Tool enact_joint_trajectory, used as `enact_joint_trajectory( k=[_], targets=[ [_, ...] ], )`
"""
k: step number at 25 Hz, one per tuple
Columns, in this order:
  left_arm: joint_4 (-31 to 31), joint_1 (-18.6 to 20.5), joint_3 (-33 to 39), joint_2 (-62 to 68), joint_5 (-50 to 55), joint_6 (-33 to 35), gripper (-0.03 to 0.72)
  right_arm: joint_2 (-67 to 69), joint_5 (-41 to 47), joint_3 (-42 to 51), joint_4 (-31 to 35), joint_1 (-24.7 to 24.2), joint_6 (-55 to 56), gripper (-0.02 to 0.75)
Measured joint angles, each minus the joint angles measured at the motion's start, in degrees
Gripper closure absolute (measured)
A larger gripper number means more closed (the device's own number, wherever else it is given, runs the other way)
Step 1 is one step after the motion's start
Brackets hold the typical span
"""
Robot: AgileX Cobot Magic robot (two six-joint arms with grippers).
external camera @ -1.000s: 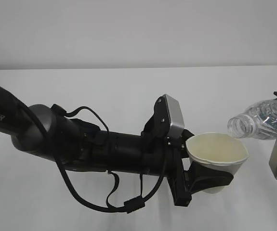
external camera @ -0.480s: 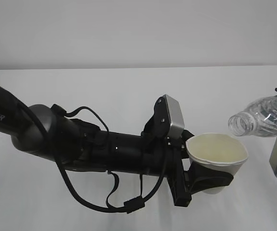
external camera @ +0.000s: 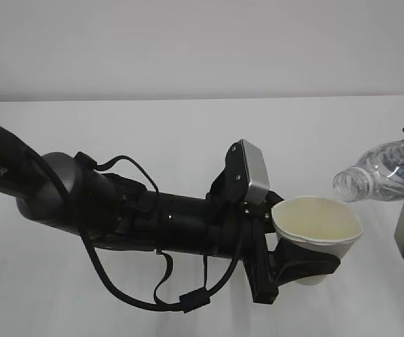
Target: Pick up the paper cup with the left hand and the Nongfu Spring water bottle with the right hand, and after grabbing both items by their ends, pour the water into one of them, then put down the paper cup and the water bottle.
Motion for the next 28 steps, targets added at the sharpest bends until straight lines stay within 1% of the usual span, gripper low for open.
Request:
enact_joint_trajectory(
  k=[9,28],
  targets=[
    [0.4,0.0,0.0,0.0,0.0,-0.1,0.258,0.0,-1.4,-0.1,0.7,0.0,-1.3,0.299],
    [0.4,0.0,0.0,0.0,0.0,-0.1,0.258,0.0,-1.5,-0.8,0.7,0.0,-3.8,0.300]
  ],
)
